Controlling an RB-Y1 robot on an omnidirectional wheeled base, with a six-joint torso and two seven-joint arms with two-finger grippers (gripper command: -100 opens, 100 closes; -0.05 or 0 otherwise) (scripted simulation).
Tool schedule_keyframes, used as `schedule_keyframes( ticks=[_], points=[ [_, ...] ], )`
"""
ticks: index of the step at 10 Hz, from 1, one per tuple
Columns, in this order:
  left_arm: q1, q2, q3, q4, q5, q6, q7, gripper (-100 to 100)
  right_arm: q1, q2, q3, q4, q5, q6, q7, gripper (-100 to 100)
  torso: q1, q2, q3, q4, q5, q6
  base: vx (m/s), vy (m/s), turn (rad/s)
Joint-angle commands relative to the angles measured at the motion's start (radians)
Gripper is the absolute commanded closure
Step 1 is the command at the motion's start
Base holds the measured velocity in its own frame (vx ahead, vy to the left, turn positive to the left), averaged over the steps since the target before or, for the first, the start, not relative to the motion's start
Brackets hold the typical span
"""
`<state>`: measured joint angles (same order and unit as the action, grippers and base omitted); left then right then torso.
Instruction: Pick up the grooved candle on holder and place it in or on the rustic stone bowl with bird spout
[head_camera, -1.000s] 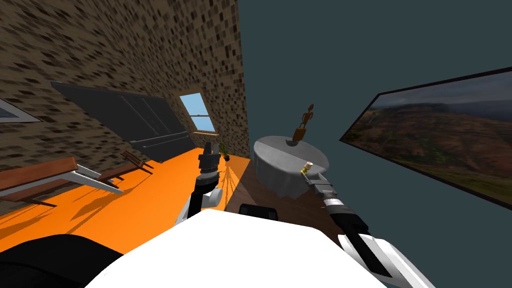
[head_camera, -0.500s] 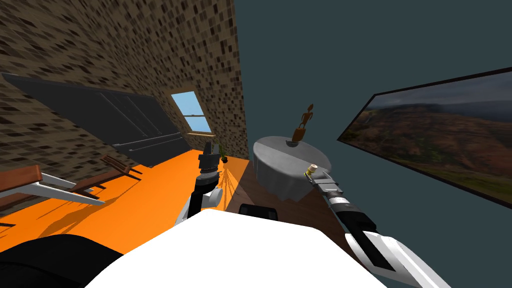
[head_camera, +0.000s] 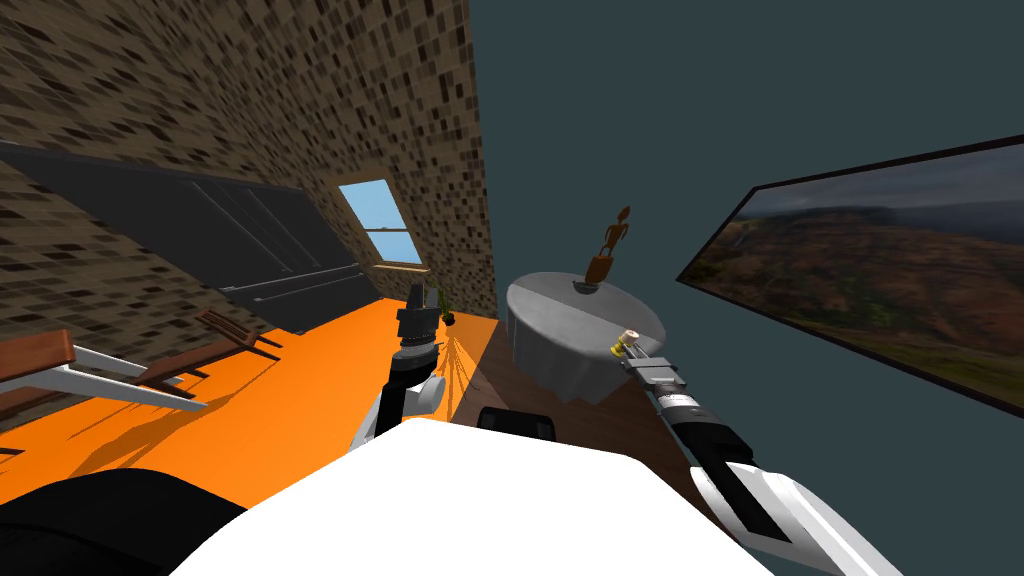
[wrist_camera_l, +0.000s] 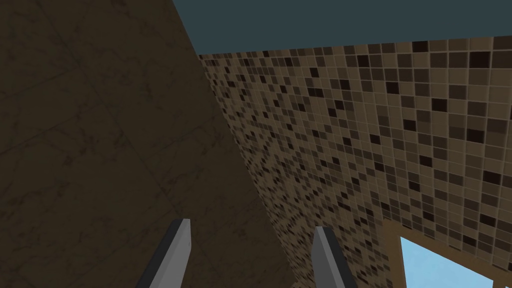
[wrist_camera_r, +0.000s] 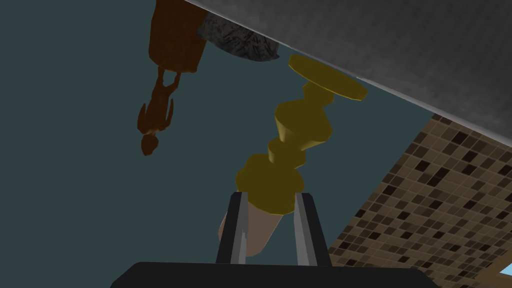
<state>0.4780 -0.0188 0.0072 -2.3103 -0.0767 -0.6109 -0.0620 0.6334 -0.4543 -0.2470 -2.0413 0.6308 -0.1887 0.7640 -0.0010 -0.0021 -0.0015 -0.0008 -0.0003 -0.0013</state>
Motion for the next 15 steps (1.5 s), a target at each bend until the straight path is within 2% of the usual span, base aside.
schedule_keyframes(
  ticks=[1, 3, 4, 5, 6, 7, 9, 10, 11, 15],
  points=[
    [0.0, 0.0, 0.0, 0.0, 0.0, 0.0, 0.0, 0, 0.0, 0.0, 0.0, 0.0, 0.0, 0.0, 0.0, 100, 0.0, 0.0, 0.0, 0.0, 0.0, 0.0, 0.0, 0.0, 0.0],
    [0.0, 0.0, 0.0, 0.0, 0.0, 0.0, 0.0, 0, 0.0, 0.0, 0.0, 0.0, 0.0, 0.0, 0.0, 100, 0.0, 0.0, 0.0, 0.0, 0.0, 0.0, 0.0, 0.0, 0.0],
    [0.0, 0.0, 0.0, 0.0, 0.0, 0.0, 0.0, 0, 0.0, 0.0, 0.0, 0.0, 0.0, 0.0, 0.0, 0, 0.0, 0.0, 0.0, 0.0, 0.0, 0.0, 0.0, 0.0, 0.0],
    [0.0, 0.0, 0.0, 0.0, 0.0, 0.0, 0.0, 0, 0.0, 0.0, 0.0, 0.0, 0.0, 0.0, 0.0, 100, 0.0, 0.0, 0.0, 0.0, 0.0, 0.0, 0.0, 0.0, 0.0],
    [0.0, 0.0, 0.0, 0.0, 0.0, 0.0, 0.0, 0, 0.0, 0.0, 0.0, 0.0, 0.0, 0.0, 0.0, 0, 0.0, 0.0, 0.0, 0.0, 0.0, 0.0, 0.0, 0.0, 0.0],
    [0.0, 0.0, 0.0, 0.0, 0.0, 0.0, 0.0, 0, -0.014, -0.032, -0.028, 0.037, -0.003, 0.008, -0.005, 100, 0.0, 0.0, 0.0, 0.0, 0.0, 0.0, -0.087, 0.049, 0.08],
    [0.0, 0.0, 0.0, 0.0, 0.0, 0.0, 0.0, 0, -0.028, -0.064, -0.057, 0.075, -0.005, 0.016, -0.011, 100, 0.002, 0.006, 0.003, 0.0, -0.001, 0.001, -0.132, 0.095, 0.048],
    [0.0, 0.0, 0.0, 0.0, 0.0, 0.0, 0.0, 0, -0.011, -0.057, -0.05, 0.046, -0.007, 0.015, -0.013, 0, 0.003, 0.007, 0.003, 0.0, -0.001, 0.001, -0.056, 0.043, -0.001],
    [0.0, 0.0, 0.0, 0.0, 0.0, 0.0, 0.0, 0, -0.03, -0.036, -0.052, 0.072, -0.005, -0.003, -0.016, -100, 0.0, 0.004, 0.002, 0.0, -0.001, 0.001, -0.097, 0.074, -0.069],
    [0.0, 0.0, 0.0, 0.0, 0.0, 0.0, 0.0, 0, -0.087, 0.034, -0.052, 0.146, -0.002, -0.058, -0.02, -100, 0.005, 0.01, 0.005, 0.001, 0.0, 0.001, -0.181, 0.121, -0.079]
  ],
)
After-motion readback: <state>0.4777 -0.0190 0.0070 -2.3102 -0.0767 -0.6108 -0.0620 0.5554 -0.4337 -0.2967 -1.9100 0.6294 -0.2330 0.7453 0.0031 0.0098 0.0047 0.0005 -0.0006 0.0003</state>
